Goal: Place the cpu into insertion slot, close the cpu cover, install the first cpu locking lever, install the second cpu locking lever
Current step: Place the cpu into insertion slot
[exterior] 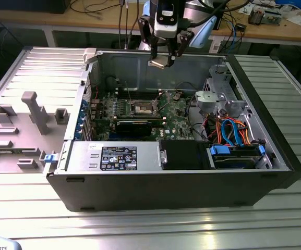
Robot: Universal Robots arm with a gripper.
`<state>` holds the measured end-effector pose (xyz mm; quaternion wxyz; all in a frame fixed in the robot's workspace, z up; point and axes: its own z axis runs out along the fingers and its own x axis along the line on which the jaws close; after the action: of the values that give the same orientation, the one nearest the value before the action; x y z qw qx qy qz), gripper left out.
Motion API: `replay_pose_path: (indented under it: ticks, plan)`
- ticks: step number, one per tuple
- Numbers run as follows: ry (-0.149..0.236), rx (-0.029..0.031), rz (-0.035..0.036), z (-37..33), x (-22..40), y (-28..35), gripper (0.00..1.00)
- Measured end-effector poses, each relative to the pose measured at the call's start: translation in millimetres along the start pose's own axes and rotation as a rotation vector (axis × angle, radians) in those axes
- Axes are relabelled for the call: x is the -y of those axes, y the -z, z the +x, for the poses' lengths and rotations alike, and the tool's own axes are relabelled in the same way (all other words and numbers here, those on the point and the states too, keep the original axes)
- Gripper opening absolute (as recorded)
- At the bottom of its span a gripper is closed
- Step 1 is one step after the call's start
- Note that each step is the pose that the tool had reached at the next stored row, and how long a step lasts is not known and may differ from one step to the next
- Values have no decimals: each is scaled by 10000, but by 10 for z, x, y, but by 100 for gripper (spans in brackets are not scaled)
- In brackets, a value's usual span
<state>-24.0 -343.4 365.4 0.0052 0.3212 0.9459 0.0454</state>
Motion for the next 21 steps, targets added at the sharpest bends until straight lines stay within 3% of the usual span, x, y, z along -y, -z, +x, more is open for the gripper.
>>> replay_pose_path:
  ticks: [14, 21]
  plan:
    - [-1279, 115, -25, 2, 1, 0, 54]
    - [-1574, 141, -31, 2, 1, 0, 54]
